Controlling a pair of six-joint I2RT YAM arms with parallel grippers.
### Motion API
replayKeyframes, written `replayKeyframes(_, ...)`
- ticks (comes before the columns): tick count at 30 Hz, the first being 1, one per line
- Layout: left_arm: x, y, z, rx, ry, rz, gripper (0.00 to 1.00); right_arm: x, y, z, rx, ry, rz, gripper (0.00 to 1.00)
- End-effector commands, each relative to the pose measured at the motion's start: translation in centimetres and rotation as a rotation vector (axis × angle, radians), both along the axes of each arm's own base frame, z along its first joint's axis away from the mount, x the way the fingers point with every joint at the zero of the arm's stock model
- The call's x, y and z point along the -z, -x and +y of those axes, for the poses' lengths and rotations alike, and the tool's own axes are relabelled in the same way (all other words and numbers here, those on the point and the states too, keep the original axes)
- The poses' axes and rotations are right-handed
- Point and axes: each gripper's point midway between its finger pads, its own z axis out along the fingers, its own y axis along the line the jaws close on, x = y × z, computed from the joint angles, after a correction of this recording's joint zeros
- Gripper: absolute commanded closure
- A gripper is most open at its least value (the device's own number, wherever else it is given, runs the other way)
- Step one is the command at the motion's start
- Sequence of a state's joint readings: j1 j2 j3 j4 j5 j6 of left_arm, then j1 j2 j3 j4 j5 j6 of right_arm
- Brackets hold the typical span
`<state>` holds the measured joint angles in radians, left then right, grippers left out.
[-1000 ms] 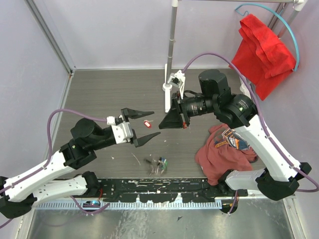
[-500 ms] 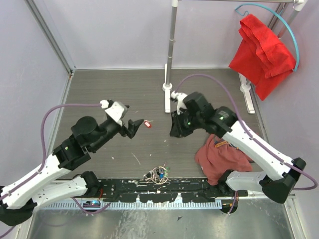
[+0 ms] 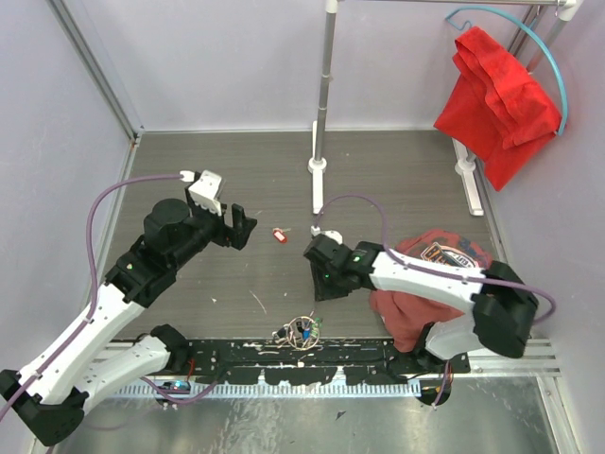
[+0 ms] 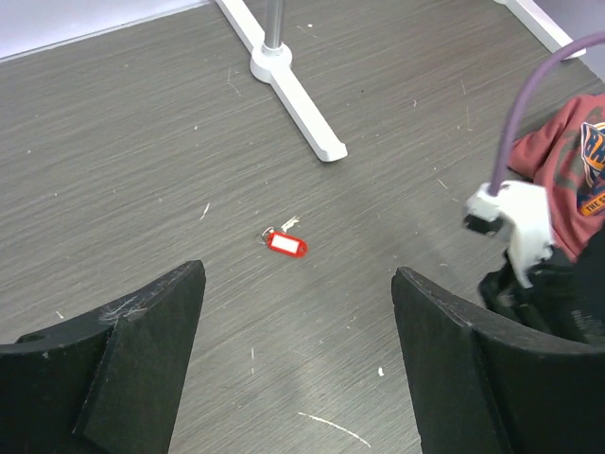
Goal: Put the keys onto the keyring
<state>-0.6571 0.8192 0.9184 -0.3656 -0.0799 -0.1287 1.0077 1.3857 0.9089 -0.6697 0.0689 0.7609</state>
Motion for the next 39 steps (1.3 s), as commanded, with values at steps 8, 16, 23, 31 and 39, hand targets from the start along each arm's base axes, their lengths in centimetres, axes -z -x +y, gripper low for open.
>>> replayKeyframes(8, -0.9, 0.8, 0.1, 0.014, 0.036, 0.005, 0.13, 2.6, -2.0, 4.5, 0.239, 0.017, -0.062, 0.58)
replayKeyframes(16, -0.8, 0.9, 0.2, 0.014, 0.031, 0.004, 0.09, 3.8, -1.3, 4.1, 0.225, 0.089, -0.039, 0.58)
replayKeyframes(23, -0.5, 1.0, 0.1, 0.022, 0.028, 0.013, 0.08, 3.2, -1.4, 3.3, 0.239, 0.107, -0.062, 0.55)
replayKeyframes(31, -0.5, 1.0, 0.0, 0.024, 0.029, 0.015, 0.08, 4.4, -0.3, 3.2, 0.223, 0.113, -0.011, 0.61)
replayKeyframes(39, -0.5, 1.1, 0.1, 0.024, 0.029, 0.016, 0.08, 5.3, 0.8, 3.6, 0.197, 0.103, 0.050, 0.67)
